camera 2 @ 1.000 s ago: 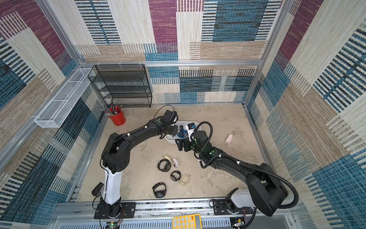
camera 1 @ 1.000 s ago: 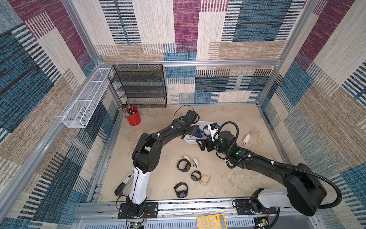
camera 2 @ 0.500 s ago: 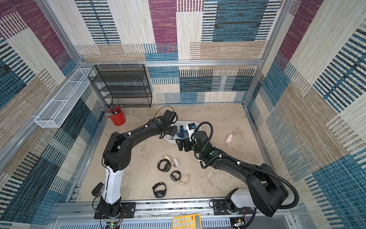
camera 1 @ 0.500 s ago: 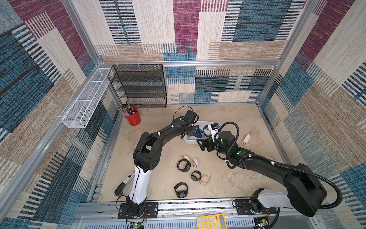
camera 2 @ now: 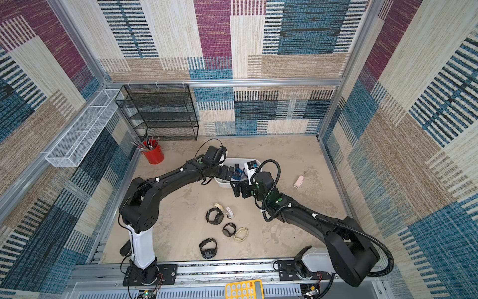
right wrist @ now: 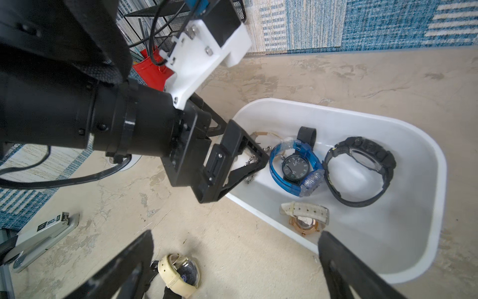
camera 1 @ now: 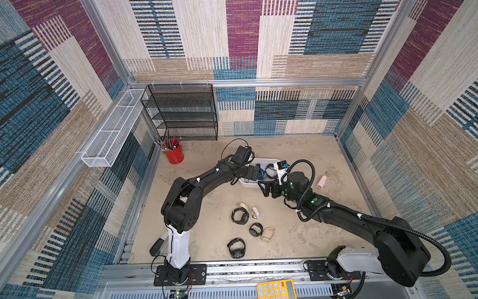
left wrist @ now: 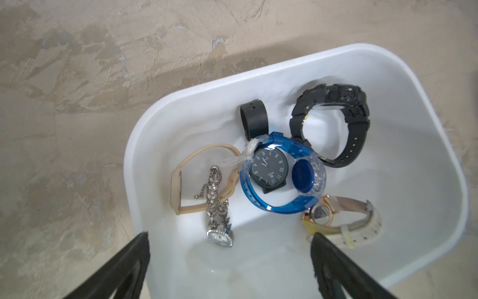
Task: Put the watch into the storage box
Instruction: Place the storage box down.
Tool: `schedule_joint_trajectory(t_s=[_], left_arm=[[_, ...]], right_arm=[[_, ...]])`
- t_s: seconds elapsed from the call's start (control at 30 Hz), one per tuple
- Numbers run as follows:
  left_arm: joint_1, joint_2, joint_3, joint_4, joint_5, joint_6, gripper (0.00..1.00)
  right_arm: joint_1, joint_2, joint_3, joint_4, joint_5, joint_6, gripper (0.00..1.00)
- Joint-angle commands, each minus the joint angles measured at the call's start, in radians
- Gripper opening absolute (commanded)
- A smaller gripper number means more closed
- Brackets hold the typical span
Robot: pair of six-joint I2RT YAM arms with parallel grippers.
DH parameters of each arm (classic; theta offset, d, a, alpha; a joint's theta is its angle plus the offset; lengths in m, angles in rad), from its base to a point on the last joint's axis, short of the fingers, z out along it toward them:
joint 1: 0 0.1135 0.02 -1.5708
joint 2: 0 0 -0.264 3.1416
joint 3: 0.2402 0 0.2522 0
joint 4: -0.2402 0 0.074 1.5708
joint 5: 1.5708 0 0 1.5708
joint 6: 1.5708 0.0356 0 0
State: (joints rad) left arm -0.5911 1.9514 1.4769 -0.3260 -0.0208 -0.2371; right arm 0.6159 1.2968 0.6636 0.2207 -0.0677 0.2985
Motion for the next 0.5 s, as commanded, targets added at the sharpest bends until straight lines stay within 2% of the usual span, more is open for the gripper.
schedule_joint_trajectory(t_s=[0.0,0.27,0.47], left_arm=[[0.007,-0.036,-0.025,0.081,0.032,-0.039,0.99],[0.051,-0.173,-0.192,0.218,0.069,-0.096,0.99],[0.104,-0.354,-0.457,0.396,0.162,-0.167,0.99]], right_arm=[[0.001,-0.010,-0.004,0.033,0.008,0.008,1.00],[0.000,-0.025,-0.004,-0.007,-0.020,-0.006,1.00],[0.001,-0.030,-0.007,-0.054,-0.069,-0.013,1.00]])
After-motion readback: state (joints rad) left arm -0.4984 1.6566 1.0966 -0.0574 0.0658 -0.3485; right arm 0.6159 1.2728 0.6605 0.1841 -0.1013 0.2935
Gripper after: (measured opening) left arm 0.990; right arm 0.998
